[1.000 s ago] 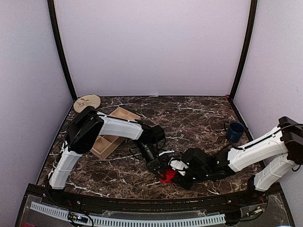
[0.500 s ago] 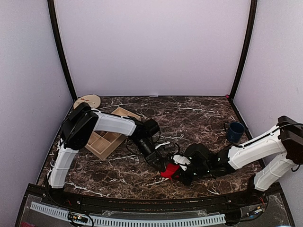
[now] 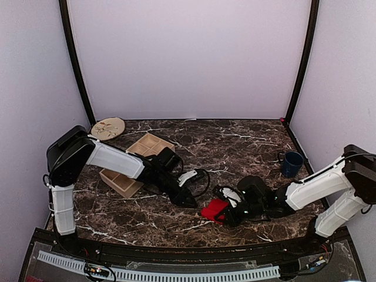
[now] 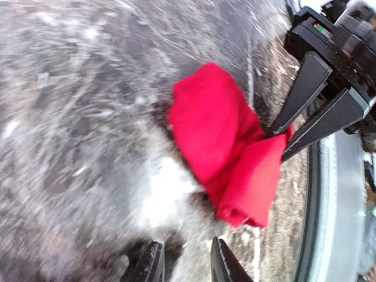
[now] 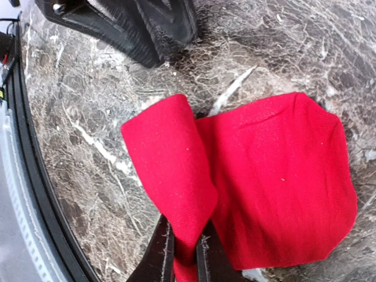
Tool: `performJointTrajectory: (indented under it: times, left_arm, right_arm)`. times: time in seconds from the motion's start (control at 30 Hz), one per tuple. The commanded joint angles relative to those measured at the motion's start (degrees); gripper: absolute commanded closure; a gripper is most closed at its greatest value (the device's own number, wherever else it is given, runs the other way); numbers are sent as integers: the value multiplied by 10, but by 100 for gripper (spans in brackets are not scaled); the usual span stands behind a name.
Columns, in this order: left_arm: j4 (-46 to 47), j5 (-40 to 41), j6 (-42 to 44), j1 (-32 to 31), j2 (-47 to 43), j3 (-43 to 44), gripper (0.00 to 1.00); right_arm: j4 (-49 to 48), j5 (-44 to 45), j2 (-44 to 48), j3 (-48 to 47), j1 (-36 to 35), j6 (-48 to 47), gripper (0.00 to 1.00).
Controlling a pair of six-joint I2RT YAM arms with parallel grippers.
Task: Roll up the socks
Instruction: Roll the sock at the center of the board.
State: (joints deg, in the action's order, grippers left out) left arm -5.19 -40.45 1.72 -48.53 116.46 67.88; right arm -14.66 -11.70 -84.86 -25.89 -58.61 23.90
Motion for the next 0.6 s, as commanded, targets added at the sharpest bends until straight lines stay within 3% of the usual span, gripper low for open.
performJointTrajectory:
  times: [0.0, 0.2, 0.57]
  left_arm:
    - [186, 86, -41, -2, -49, -63, 70]
    - [342, 126, 37, -51, -91, -145, 69]
    - [404, 145, 152, -106, -112, -187, 67]
  right_arm:
    - [-17, -37, -1, 23, 7, 48, 100]
    - [-52, -86, 0, 46, 30, 100, 100]
    - [-84, -152, -17, 77, 58, 155, 100]
